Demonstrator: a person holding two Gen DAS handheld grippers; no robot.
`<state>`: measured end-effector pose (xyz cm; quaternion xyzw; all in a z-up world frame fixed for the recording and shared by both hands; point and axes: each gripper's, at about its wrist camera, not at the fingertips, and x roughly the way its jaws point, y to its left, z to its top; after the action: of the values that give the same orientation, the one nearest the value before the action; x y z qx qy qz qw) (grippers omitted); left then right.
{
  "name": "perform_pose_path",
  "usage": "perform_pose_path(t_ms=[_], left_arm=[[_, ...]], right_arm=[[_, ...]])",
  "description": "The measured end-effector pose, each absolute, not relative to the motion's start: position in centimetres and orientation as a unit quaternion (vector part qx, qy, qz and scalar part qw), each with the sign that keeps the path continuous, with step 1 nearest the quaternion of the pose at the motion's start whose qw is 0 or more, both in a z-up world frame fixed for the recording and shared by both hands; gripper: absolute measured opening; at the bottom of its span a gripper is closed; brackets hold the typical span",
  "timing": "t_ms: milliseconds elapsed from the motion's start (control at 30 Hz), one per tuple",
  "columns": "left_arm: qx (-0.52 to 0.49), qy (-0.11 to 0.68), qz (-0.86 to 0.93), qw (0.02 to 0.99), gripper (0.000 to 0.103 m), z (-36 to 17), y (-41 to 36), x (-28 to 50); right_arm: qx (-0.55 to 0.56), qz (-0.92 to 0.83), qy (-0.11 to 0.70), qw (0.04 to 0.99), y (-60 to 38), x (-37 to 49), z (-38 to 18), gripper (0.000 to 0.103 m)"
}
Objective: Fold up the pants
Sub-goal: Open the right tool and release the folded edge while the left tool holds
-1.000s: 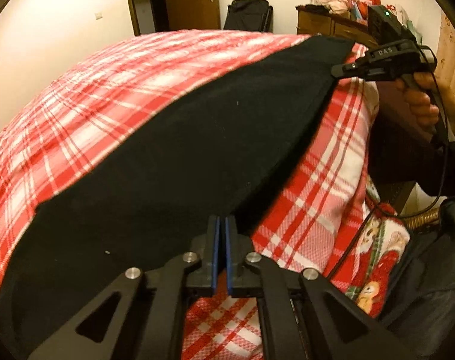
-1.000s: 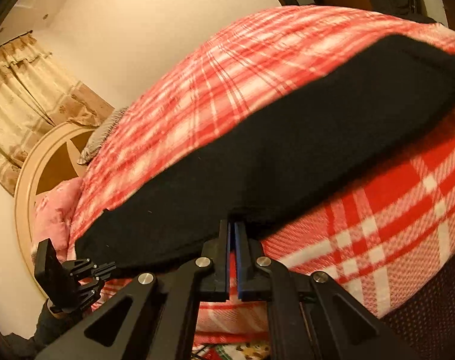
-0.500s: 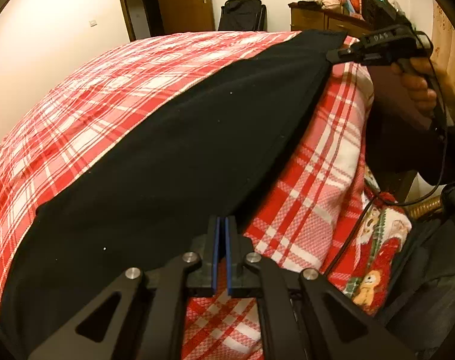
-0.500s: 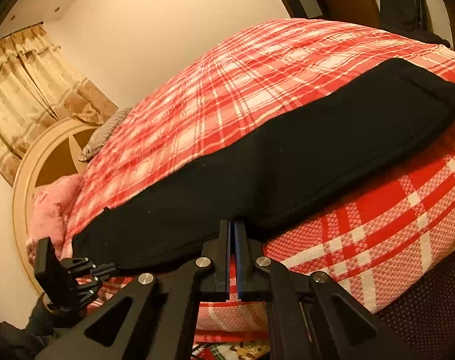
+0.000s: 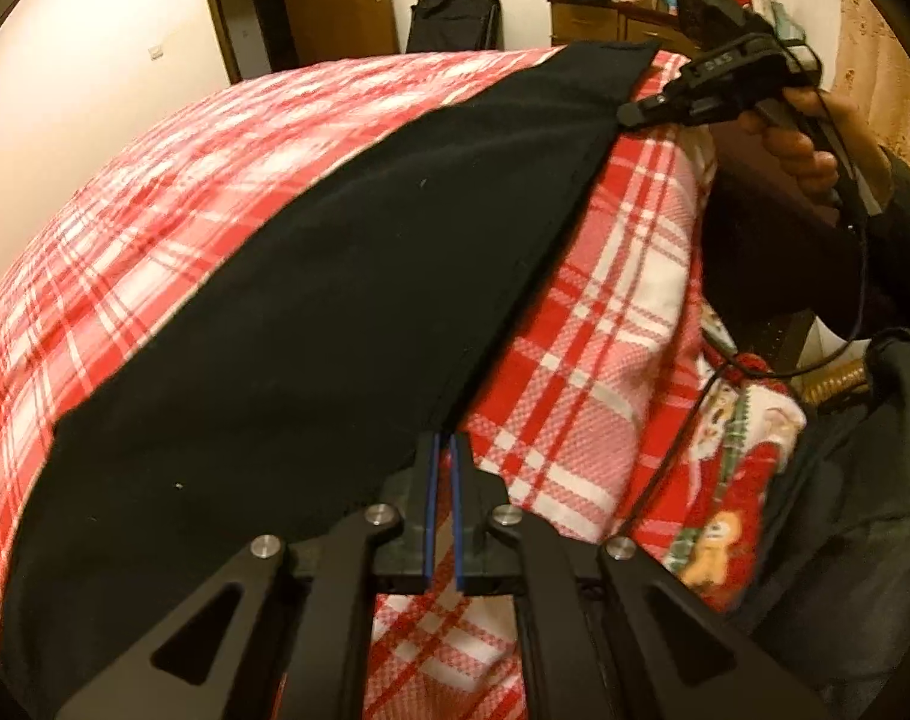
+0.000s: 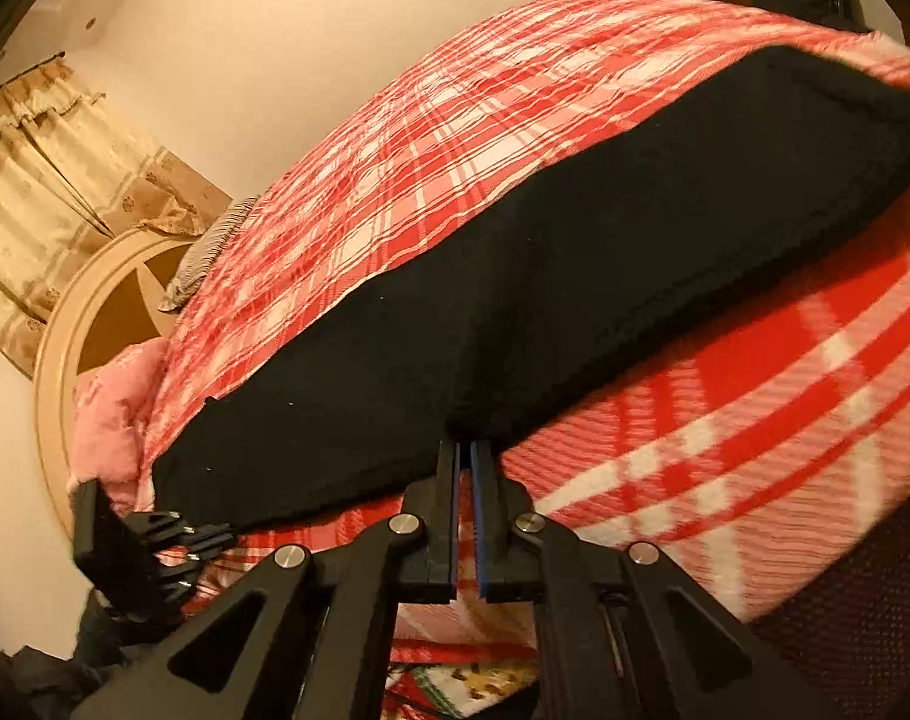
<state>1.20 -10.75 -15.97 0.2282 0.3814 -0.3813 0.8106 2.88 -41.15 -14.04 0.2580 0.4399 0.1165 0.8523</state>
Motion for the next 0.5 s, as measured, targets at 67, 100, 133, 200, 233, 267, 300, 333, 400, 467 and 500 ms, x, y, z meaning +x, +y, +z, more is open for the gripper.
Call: perform_pose_path(t_ms=[67,100,133,200,233,267,300,333,400,467,500], left_arm=[[0.226,0.369,-0.390,0.813,0.005,-14.9,-10.5,0.7],[0.225,0.361,-0.392,0.816,0.007,-14.2,-10.3,0.5],[0.221,0.355,-0.391,0.820,0.007,-13.6,-10.1,0.5],[0.212,0.345,-0.388,0.828,0.008,-12.5,-9.9,0.6],[0.208,0.340,-0.384,0.833,0.008,-12.2,-9.9,0.9],[0.206,0.339,-0.379,0.836,0.011,-12.0,-9.9,1.2],[0.202,0.339,-0.373,0.840,0.017,-11.9,-10.1,1.6],[0.198,0.340,-0.369,0.842,0.021,-11.8,-10.4,2.1],[0.196,0.337,-0.366,0.845,0.039,-11.6,-11.2,2.8],[0.204,0.333,-0.374,0.841,0.045,-11.6,-12.2,3.1],[0.213,0.329,-0.378,0.839,0.045,-11.7,-13.0,3.3]], right_arm=[[0.249,0.107,0.437,0.858,-41.8,2.4,-13.5,0.004],[0.248,0.103,0.436,0.859,-42.2,2.1,-13.2,0.004],[0.248,0.097,0.433,0.861,-42.7,1.8,-12.9,0.004],[0.251,0.081,0.422,0.868,-44.1,1.1,-12.3,0.005],[0.256,0.069,0.413,0.871,-45.1,0.7,-11.9,0.005],[0.261,0.059,0.406,0.874,-45.9,0.3,-11.7,0.005],[0.269,0.048,0.395,0.877,-46.9,-0.2,-11.3,0.005],[0.280,0.035,0.381,0.880,-48.0,-0.6,-10.8,0.005],[0.300,0.014,0.357,0.885,-49.9,-1.1,-9.9,0.017],[0.306,-0.008,0.341,0.889,-51.5,-1.3,-9.2,0.054],[0.309,-0.016,0.337,0.889,-52.0,-1.3,-9.0,0.062]])
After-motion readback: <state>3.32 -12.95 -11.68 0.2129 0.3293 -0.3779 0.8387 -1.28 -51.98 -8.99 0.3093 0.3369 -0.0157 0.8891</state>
